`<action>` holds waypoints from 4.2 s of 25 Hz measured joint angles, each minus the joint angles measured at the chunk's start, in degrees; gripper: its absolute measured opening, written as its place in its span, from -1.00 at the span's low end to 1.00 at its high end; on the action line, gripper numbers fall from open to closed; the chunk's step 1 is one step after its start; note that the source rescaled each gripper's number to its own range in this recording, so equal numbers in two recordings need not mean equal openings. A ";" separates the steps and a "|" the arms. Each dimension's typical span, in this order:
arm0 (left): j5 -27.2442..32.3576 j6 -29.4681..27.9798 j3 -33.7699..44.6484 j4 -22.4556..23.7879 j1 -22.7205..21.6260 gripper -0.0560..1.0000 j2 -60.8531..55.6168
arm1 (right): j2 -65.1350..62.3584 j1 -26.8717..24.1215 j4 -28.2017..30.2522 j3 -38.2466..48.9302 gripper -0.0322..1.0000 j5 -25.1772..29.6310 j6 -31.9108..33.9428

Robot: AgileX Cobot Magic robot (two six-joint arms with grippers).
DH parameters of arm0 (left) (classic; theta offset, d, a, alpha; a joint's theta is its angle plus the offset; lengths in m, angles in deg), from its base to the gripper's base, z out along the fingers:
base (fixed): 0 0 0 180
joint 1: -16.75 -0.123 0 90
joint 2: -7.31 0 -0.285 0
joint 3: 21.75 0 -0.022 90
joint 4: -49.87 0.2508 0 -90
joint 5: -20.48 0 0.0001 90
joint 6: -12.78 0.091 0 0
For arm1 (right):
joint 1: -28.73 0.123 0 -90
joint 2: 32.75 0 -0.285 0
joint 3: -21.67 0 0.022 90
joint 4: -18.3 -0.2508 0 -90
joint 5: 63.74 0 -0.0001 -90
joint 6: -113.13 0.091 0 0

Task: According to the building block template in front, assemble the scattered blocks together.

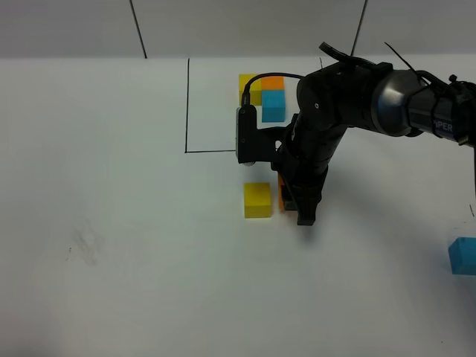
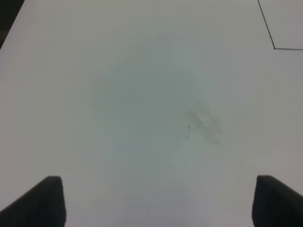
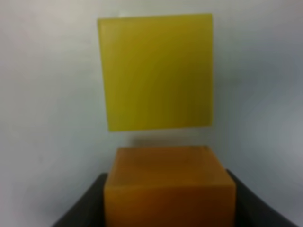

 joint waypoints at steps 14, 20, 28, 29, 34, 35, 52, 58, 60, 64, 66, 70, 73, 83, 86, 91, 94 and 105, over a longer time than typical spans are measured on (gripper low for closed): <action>0.00 0.00 0.00 0.00 0.00 0.40 0.00 | 0.59 0.12 -1.36 0.00 -0.44 -2.15 -0.98; 0.00 0.00 0.00 0.00 0.00 0.40 0.00 | 0.79 0.60 -1.76 0.00 -0.44 -2.31 -1.30; 0.00 0.00 0.00 0.00 0.00 0.40 0.00 | 2.54 0.60 -2.04 0.00 -0.44 -2.62 -1.34; 0.00 0.00 0.00 0.00 0.00 0.40 0.00 | 2.78 0.60 -2.04 0.00 -0.44 -2.67 -1.34; 0.00 0.00 0.00 0.00 0.00 0.40 0.00 | 3.98 0.60 -2.28 -0.07 -0.44 -2.80 -1.34; 0.00 0.00 0.00 0.00 0.00 0.40 0.00 | 3.98 0.60 -2.28 -0.07 -0.44 -2.87 -1.34; 0.00 -0.11 0.00 0.00 0.00 0.40 0.00 | -7.06 -3.27 2.05 3.41 0.77 -1.71 19.57; 0.00 -0.11 0.00 0.00 0.00 0.40 0.00 | -22.78 -13.52 6.10 17.41 0.87 -2.45 49.32; 0.00 -0.11 0.00 0.00 0.00 0.40 0.00 | -28.38 -17.21 8.72 21.84 0.85 -3.33 57.62; 0.00 -0.11 0.00 0.00 0.00 0.40 0.00 | -34.24 -23.99 12.07 27.60 0.84 -3.55 63.61; 0.00 -0.11 0.00 0.00 0.00 0.40 0.00 | -34.65 -26.61 11.91 29.55 0.83 -3.08 64.26; 0.00 -0.11 0.00 0.00 0.00 0.40 0.00 | -34.65 -30.15 11.13 34.22 0.83 -3.59 65.05; 0.00 -0.05 0.00 0.00 0.00 0.40 0.00 | -34.65 -31.39 10.54 37.20 0.83 -6.09 65.56; 0.00 -0.16 0.00 0.00 0.00 0.40 0.00 | -34.60 -31.72 8.62 46.60 0.83 -16.15 65.67; 0.00 -0.16 0.00 0.00 0.00 0.40 0.00 | -32.64 -31.72 8.00 47.37 0.83 -17.48 65.67; 0.00 -0.11 0.00 0.00 0.00 0.40 0.00 | -27.02 -31.72 7.39 47.37 0.80 -21.36 65.67; 0.00 -0.11 0.00 0.00 0.00 0.40 0.00 | -25.29 -31.72 7.19 47.37 0.66 -22.16 65.67; 0.00 -0.11 0.00 0.00 0.00 0.40 0.00 | -28.74 -30.71 6.86 47.43 -0.44 -20.70 65.67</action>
